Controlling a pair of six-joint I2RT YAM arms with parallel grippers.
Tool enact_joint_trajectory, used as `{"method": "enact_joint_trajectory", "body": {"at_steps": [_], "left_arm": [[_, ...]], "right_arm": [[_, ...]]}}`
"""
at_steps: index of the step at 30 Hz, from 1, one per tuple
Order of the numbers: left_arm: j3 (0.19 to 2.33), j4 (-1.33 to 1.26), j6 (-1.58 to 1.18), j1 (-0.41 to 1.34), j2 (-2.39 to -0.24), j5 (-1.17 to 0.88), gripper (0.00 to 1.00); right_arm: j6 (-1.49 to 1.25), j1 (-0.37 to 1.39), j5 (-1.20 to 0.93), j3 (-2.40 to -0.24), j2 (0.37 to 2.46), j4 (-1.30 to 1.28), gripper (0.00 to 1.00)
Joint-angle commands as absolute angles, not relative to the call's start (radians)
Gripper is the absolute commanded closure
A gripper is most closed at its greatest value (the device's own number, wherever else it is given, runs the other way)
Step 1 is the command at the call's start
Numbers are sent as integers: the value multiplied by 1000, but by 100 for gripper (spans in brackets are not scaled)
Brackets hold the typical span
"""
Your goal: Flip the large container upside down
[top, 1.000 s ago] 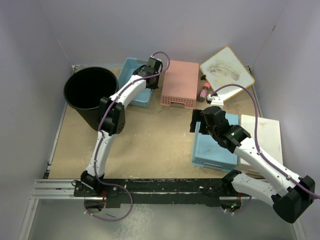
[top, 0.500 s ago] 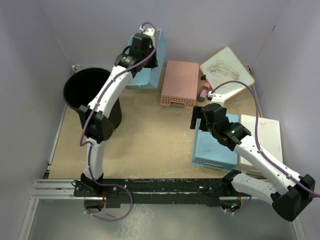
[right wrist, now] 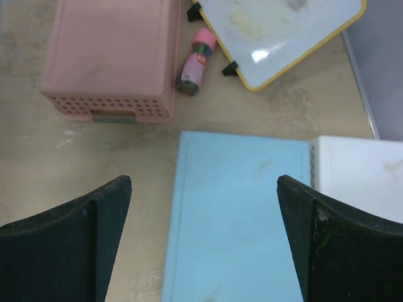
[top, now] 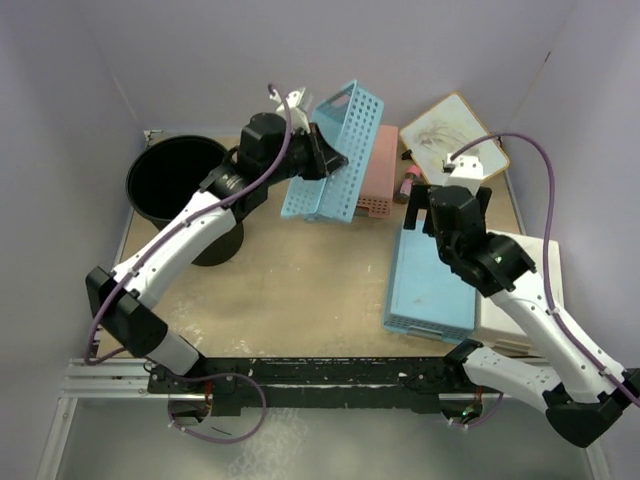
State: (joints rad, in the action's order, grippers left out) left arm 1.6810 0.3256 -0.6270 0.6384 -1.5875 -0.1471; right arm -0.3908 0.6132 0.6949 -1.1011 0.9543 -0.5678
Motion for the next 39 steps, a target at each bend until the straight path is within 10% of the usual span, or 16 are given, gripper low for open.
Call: {"method": "enact_joint_trajectory", "body": {"at_steps": [1, 13, 39], "left_arm": [[1492, 16, -835, 626, -1438, -276, 100], [942, -659, -1379, 644, -1254, -383, 100], [361, -1230, -1775, 668, -1275, -344, 100]], "right_arm": [[-334, 597, 717, -1324, 1008, -636, 0], [-348, 497, 592, -1487, 1110, -713, 0], [-335, 498, 475, -1442, 1133, -656, 0]]}}
